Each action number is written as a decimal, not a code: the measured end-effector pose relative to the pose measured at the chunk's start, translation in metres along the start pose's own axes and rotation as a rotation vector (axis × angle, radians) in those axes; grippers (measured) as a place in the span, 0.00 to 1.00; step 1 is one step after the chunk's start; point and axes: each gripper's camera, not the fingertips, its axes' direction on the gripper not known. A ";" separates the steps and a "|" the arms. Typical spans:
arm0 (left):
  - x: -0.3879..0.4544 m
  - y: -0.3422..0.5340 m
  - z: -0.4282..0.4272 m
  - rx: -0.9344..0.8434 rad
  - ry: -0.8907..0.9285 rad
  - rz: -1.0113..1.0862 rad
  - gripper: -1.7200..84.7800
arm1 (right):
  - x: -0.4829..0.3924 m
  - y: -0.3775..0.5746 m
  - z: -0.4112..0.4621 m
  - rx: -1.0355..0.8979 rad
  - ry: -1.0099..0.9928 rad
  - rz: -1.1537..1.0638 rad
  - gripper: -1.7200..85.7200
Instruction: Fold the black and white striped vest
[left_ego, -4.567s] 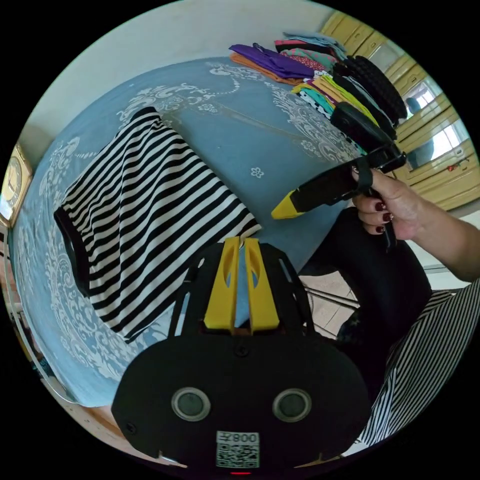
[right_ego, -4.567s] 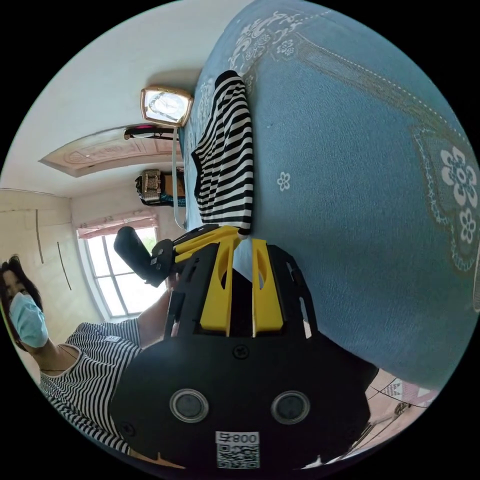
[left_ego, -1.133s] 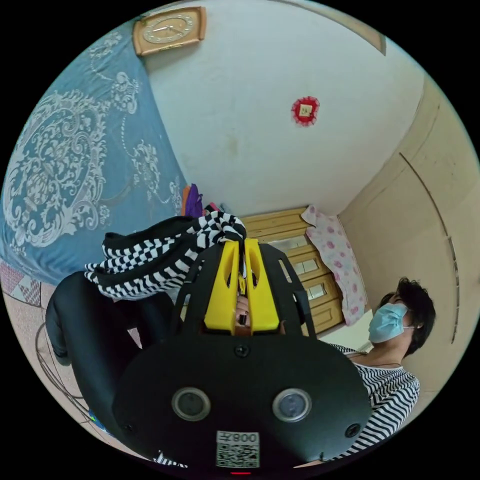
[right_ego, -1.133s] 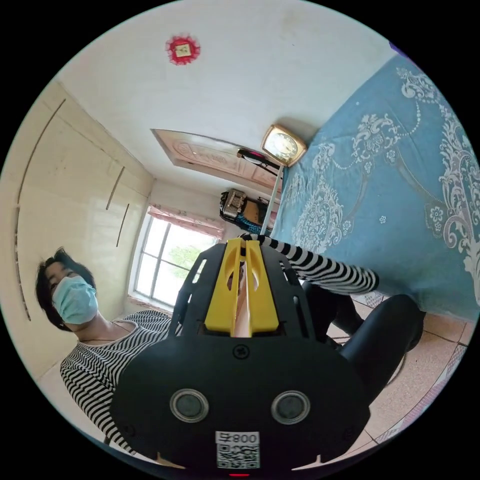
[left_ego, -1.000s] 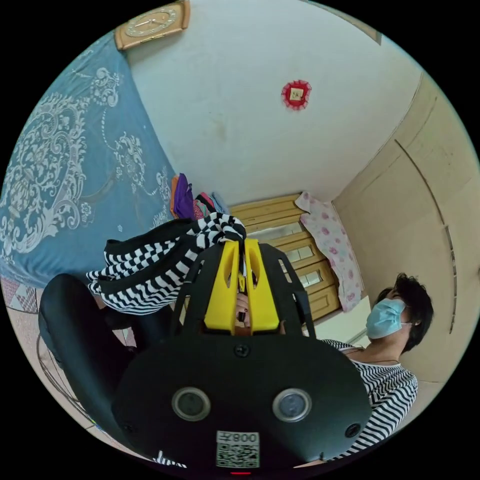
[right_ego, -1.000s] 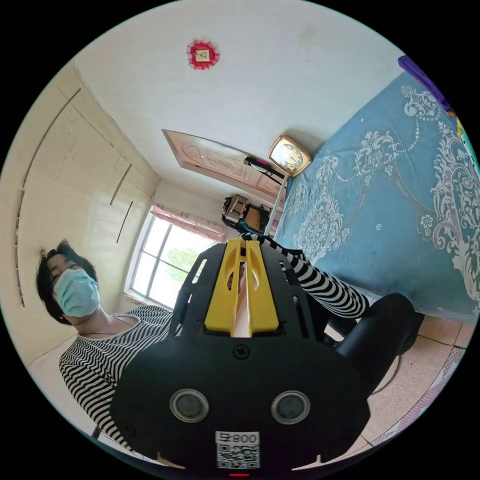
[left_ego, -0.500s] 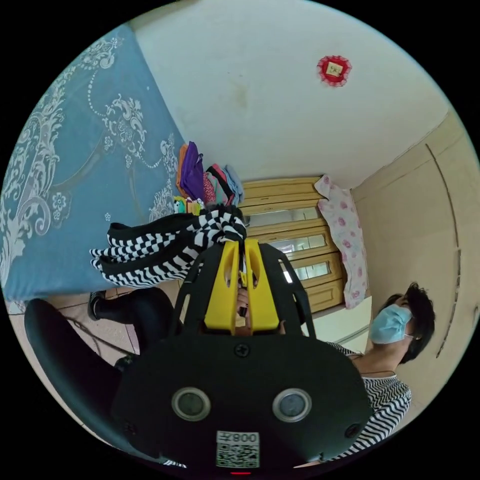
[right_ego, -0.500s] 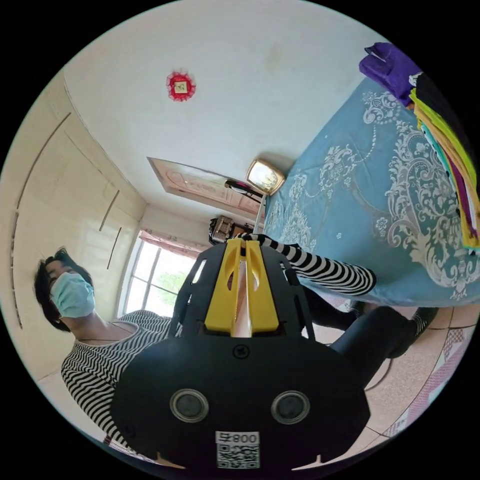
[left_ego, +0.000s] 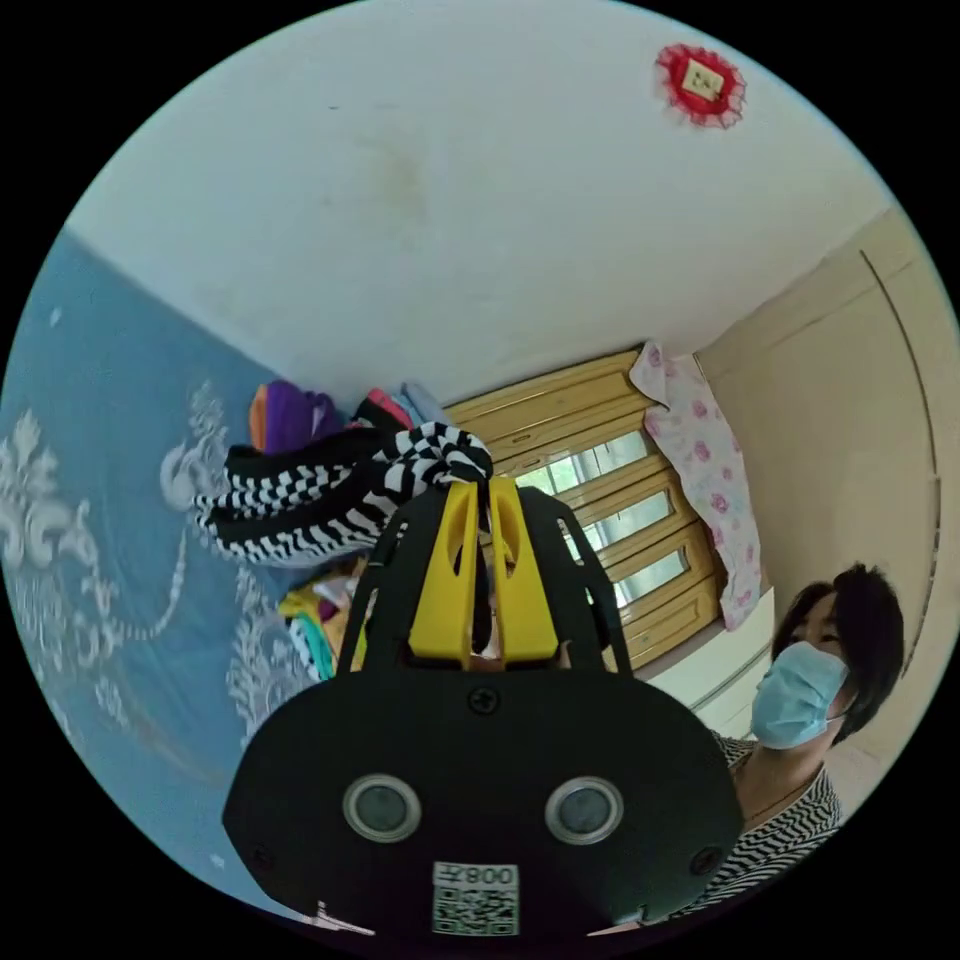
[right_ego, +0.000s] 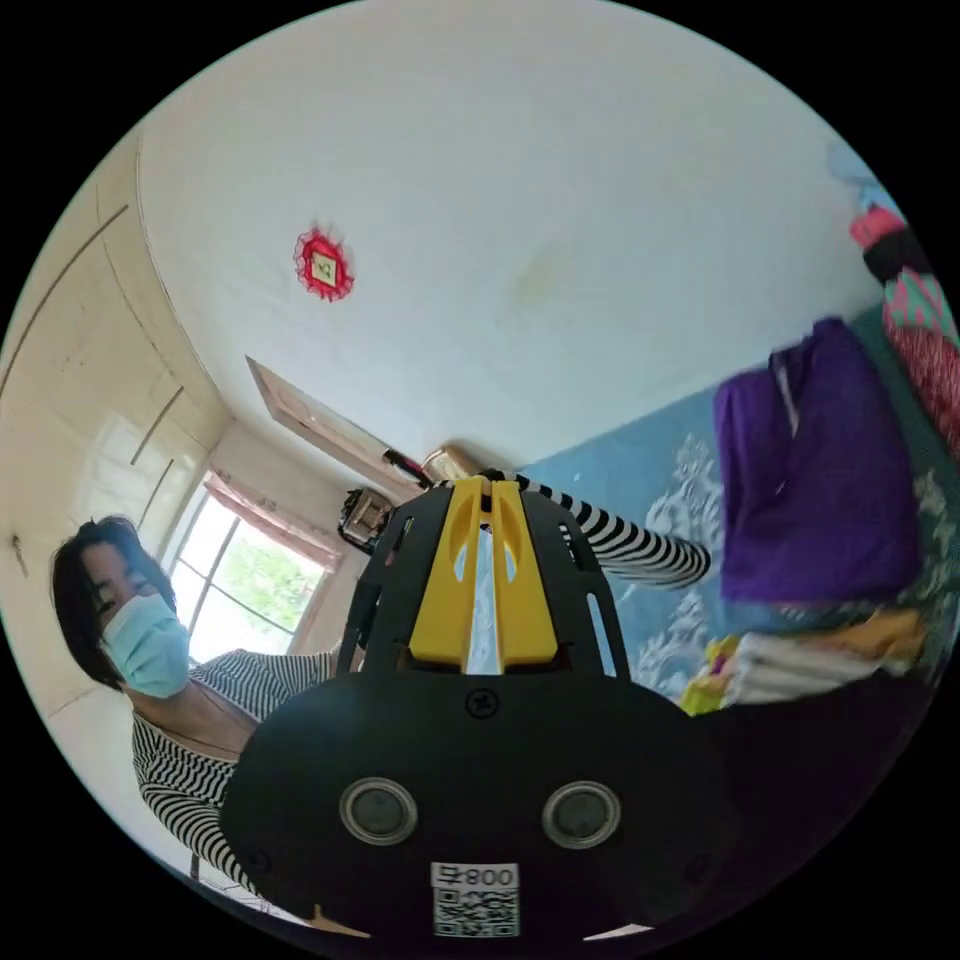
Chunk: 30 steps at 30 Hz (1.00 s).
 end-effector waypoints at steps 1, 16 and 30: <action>-0.006 -0.011 0.015 -0.002 0.000 0.017 0.05 | 0.002 -0.016 -0.007 0.007 0.017 -0.013 0.03; -0.361 0.009 0.326 -0.400 -0.194 -0.295 0.05 | 0.240 -0.111 0.001 -0.447 0.868 0.353 0.04; -0.475 0.044 0.343 -0.387 -0.150 -0.376 0.06 | 0.209 -0.142 0.024 -0.440 1.063 0.265 0.05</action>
